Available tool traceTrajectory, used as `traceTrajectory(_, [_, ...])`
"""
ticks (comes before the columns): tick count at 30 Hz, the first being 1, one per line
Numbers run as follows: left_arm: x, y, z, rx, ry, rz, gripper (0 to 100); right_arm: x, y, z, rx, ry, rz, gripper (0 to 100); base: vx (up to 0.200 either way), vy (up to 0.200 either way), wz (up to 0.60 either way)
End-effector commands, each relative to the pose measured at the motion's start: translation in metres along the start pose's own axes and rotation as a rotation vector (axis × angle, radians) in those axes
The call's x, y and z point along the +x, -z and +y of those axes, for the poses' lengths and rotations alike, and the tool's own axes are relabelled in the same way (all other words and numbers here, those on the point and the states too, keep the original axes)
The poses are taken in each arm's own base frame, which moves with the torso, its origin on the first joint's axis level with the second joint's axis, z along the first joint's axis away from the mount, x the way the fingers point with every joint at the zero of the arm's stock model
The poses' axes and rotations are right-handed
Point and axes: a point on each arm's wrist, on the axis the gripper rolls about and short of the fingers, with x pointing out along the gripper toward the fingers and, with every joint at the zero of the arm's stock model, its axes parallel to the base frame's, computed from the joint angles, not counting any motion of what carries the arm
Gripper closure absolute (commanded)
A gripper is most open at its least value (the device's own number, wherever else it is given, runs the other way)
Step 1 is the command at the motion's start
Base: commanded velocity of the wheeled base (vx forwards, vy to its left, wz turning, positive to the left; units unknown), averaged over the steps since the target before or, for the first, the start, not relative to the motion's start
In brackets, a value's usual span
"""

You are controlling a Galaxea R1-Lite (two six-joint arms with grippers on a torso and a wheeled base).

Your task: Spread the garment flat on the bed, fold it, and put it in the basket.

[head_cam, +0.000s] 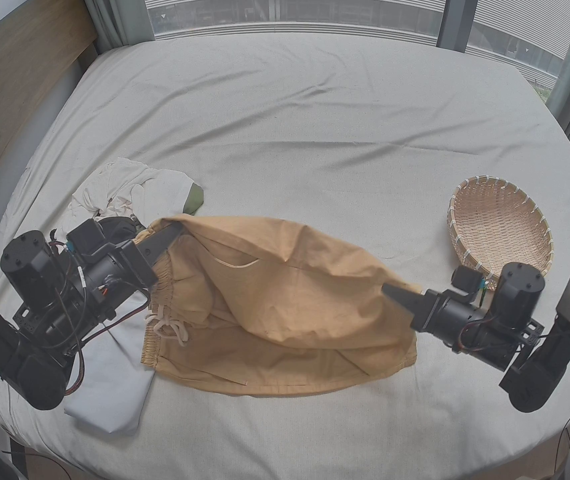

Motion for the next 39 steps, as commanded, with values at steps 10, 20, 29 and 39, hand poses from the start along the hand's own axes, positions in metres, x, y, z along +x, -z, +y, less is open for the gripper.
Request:
traceTrajectory(10, [-0.038,-0.028,-0.03,0.074,0.232,0.025,100,-0.054,-0.072,0.027,-0.062,-0.049,-0.202,100,0.0,0.0,0.0])
traceTrajectory(20, [-0.046,-0.037,-0.027,0.085,0.199,-0.015,100,-0.061,-0.11,0.037,-0.077,-0.033,-0.236,100,0.0,0.0,0.0])
traceTrajectory(29, [-0.049,-0.04,-0.021,0.078,0.164,-0.028,100,-0.054,-0.124,0.043,-0.081,-0.031,-0.235,100,0.0,0.0,0.0])
traceTrajectory(39, [-0.051,-0.045,-0.007,0.075,0.094,-0.053,100,-0.057,-0.126,0.044,-0.084,-0.029,-0.24,100,0.0,0.0,0.0])
